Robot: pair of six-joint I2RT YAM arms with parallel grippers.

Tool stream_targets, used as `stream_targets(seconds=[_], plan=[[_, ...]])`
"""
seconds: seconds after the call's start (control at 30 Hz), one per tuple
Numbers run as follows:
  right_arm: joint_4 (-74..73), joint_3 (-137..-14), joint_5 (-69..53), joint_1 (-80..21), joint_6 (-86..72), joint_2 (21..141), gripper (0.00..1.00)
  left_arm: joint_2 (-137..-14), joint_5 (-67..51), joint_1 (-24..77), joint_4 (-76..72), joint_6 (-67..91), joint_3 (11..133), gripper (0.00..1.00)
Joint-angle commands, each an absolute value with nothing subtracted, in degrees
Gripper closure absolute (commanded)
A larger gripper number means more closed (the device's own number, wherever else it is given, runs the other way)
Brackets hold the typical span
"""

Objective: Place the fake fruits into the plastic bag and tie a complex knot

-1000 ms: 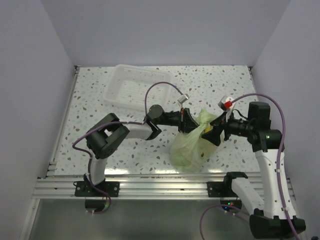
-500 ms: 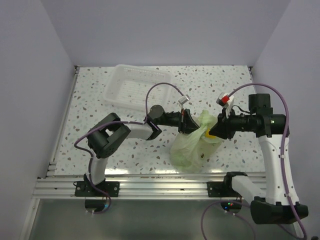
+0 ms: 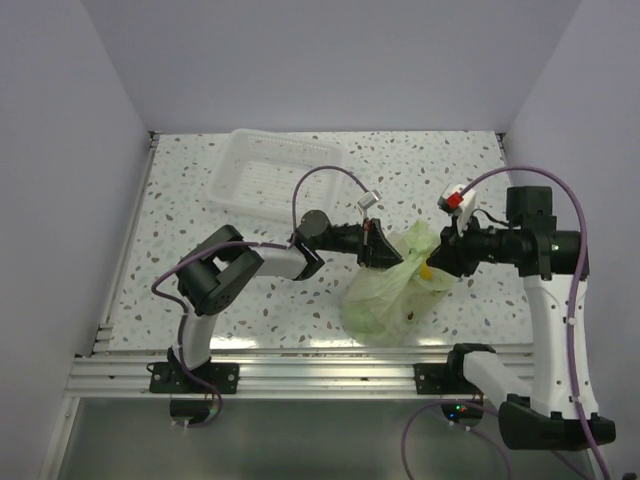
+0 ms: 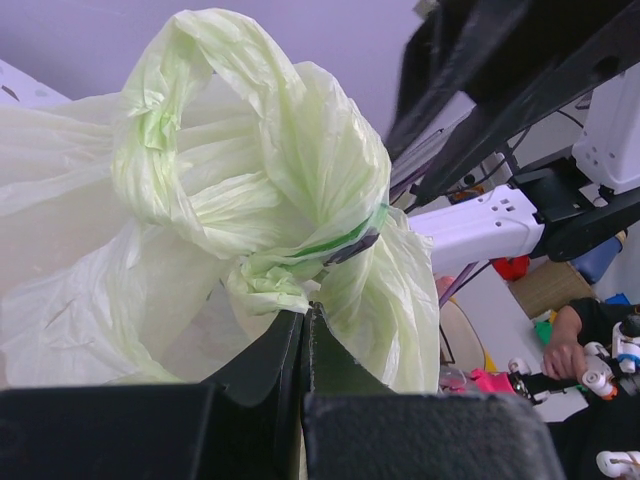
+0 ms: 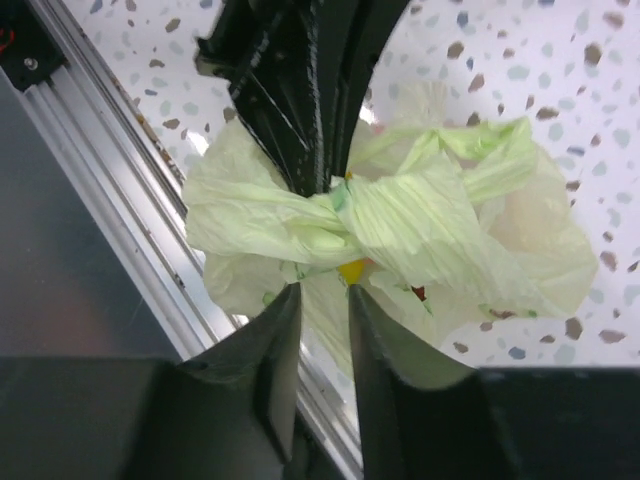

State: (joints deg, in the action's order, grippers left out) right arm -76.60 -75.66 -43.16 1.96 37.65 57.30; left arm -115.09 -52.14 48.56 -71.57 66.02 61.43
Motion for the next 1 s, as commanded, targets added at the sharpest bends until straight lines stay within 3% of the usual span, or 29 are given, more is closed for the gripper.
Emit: stream_targets(seconds=[0.0,0.03,0.07,0.17,0.37,0.47,0.5,0.6,0.97], plan=[[-81.3,-80.8,-48.9,2.2,39.2,57.2,0.75,-115.9,-53.0,48.6,-74.7,66.4,63.8,1.00],[-82.4,-80.8,-48.3,2.2,40.2,58.2,0.78,-116.1,-53.0,48.6,-74.8,66.5,63.8,1.00],[-83.3,-80.6,-46.6,2.2,41.3,59.7,0.90,-116.1,-52.8,48.6,-74.8,66.6,63.8,1.00],[-85.7,-79.0,-40.8,2.2,44.9,60.7,1.00,-116.1,-52.8,48.6,-75.1,66.7,63.8,1.00],[-81.7,-72.2,-38.6,2.1,44.8,60.3,1.00,-116.6,-53.1,48.6,-76.6,68.3,64.5,1.00],[-78.4,-68.7,-40.2,2.1,41.8,60.1,0.94,-117.1,-53.6,48.7,-77.1,68.7,64.9,1.00],[-76.4,-67.9,-40.7,2.2,41.0,59.9,0.85,-117.2,-54.0,48.8,-77.1,68.8,65.0,1.00],[-74.2,-67.1,-42.9,2.1,39.4,59.6,0.78,-117.3,-54.0,49.0,-77.3,68.9,65.1,1.00],[-70.5,-67.9,-50.3,1.4,37.3,61.1,0.75,-119.1,-53.5,50.0,-78.0,69.8,66.6,1.00]])
